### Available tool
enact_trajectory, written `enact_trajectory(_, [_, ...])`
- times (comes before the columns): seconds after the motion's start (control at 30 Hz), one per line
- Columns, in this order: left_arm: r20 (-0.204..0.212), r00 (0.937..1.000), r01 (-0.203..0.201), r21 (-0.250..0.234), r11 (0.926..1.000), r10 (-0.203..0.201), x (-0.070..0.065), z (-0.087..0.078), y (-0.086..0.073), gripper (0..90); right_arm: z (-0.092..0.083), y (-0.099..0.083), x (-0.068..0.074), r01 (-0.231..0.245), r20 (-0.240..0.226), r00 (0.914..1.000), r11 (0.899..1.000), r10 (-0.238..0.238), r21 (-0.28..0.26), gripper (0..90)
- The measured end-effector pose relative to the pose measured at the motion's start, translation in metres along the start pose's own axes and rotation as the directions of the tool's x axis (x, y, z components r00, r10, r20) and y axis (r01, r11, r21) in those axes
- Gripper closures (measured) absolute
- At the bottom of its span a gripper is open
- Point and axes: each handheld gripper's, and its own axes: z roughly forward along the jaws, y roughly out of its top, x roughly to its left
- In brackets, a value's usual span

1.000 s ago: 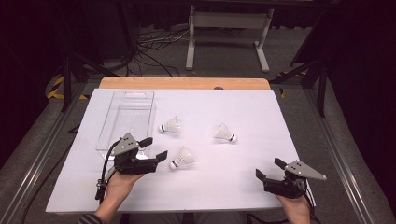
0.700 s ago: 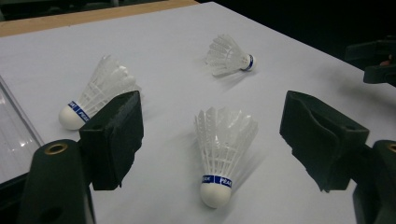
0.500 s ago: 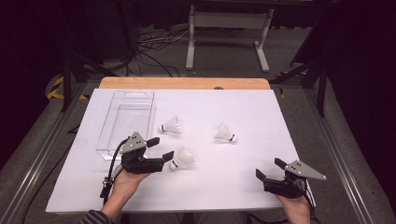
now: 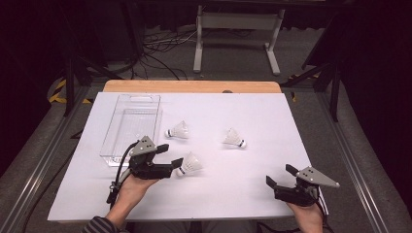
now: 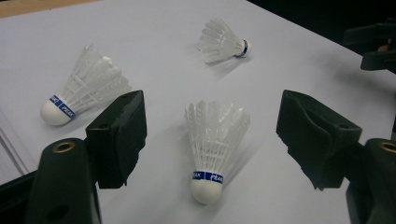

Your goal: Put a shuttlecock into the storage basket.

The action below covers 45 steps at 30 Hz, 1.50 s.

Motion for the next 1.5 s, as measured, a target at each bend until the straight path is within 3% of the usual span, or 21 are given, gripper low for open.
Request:
enact_trajectory(0.27, [0.02,0.9998,-0.009,0.066,0.9977,0.008,-0.003,0.004,0.005,28.3,0.0,0.0,0.0,0.001,0.0,1.0,1.0,-0.001,0.001,12.0])
enact_trajectory(0.53, [0.03,0.9995,-0.01,0.146,0.9892,0.005,-0.004,0.011,0.008,32.0,0.0,0.0,0.0,0.0,0.0,1.0,1.0,0.0,0.002,12.0])
enact_trajectory(0.9, [0.03,0.9996,-0.011,0.251,0.9679,0.004,-0.004,0.023,0.01,35.7,0.0,0.0,0.0,0.0,0.0,1.0,1.0,0.0,0.002,12.0])
enact_trajectory(1.1, [0.02,0.9997,-0.021,0.291,0.9565,0.016,-0.006,0.029,0.012,37.8,0.001,0.0,0.0,0.001,0.0,1.0,1.0,-0.001,0.004,12.0])
enact_trajectory(1.13, [0.008,0.9992,-0.04,0.297,0.954,0.04,-0.005,0.03,0.013,37.7,0.001,0.0,0.0,0.001,0.0,1.0,1.0,-0.001,0.004,12.0])
enact_trajectory(1.17, [0.015,0.9996,-0.027,0.307,0.9513,0.024,-0.007,0.032,0.013,37.6,0.001,0.0,0.0,0.001,-0.001,1.0,1.0,-0.001,0.004,12.0])
enact_trajectory(1.4, [0.0,0.9992,-0.037,0.356,0.9338,0.039,-0.008,0.04,0.013,35.3,0.001,0.0,0.0,0.001,-0.003,1.0,1.0,-0.001,0.004,12.0])
enact_trajectory(1.5, [0.003,0.9996,-0.028,0.368,0.9296,0.029,-0.007,0.043,0.012,34.7,0.001,0.0,0.0,0.001,-0.003,1.0,1.0,-0.001,0.004,12.0])
